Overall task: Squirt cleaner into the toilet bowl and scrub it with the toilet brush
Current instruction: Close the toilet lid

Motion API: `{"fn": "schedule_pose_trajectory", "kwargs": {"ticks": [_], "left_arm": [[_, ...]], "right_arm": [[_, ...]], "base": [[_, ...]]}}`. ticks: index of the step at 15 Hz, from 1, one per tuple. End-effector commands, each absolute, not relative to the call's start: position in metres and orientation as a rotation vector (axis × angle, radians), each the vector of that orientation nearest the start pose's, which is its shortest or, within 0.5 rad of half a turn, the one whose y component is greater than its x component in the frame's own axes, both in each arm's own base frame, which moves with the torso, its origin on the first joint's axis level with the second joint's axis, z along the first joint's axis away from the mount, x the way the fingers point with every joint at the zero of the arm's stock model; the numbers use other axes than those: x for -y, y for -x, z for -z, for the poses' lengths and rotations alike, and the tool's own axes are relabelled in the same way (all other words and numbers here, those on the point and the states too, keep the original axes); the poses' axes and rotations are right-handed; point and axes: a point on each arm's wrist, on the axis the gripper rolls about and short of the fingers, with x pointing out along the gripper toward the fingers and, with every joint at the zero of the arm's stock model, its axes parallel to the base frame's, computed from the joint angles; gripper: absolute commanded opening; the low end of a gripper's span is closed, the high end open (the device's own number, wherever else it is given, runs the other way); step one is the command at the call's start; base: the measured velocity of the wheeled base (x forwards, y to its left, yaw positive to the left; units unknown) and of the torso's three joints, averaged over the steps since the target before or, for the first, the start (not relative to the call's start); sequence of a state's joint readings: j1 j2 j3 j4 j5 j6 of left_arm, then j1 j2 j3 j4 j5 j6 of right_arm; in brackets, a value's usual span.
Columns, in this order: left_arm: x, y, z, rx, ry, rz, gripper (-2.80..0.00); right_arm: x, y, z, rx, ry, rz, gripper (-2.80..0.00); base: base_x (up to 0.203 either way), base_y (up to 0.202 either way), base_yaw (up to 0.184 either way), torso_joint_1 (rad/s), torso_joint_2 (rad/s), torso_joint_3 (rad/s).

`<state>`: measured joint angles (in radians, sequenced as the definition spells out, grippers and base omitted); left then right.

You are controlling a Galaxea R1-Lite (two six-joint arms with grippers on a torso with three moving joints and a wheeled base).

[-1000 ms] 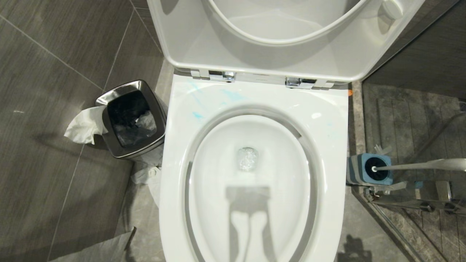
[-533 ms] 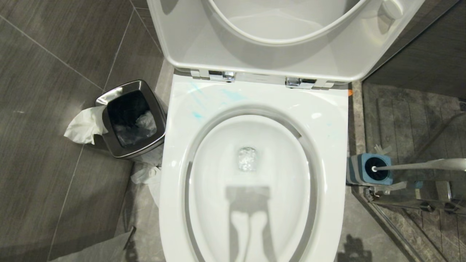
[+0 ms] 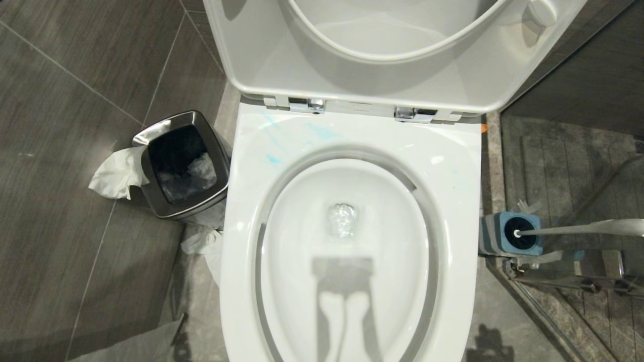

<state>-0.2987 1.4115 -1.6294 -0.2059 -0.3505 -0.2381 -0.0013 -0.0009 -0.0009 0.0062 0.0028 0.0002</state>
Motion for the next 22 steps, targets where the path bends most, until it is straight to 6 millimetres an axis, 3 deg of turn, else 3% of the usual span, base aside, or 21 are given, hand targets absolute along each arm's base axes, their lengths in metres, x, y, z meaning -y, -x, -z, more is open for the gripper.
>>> {"fn": "schedule_pose_trajectory", "kwargs": {"ticks": [1, 6, 10, 22], "left_arm": [[0.068, -0.191, -0.447, 0.343, 0.214, 0.704, -2.80], [0.077, -0.208, -0.442, 0.333, 0.195, 0.739, -2.80], [0.089, -0.229, -0.446, 0.459, 0.182, 0.764, -2.80], [0.088, -0.224, -0.451, 0.475, 0.189, 0.794, -2.80]], "right_arm": [[0.000, 0.023, -0.075, -0.005, 0.000, -0.002, -2.80], [0.000, 0.023, -0.075, -0.005, 0.000, -0.003, -2.80], [0.000, 0.023, -0.075, -0.005, 0.000, -0.002, -2.80], [0.000, 0.023, -0.075, -0.006, 0.000, -0.002, -2.80]], "base": [[0.000, 0.000, 0.000, 0.000, 0.00, 0.000], [0.000, 0.000, 0.000, 0.000, 0.00, 0.000], [0.000, 0.000, 0.000, 0.000, 0.00, 0.000], [0.000, 0.000, 0.000, 0.000, 0.00, 0.000]]}}
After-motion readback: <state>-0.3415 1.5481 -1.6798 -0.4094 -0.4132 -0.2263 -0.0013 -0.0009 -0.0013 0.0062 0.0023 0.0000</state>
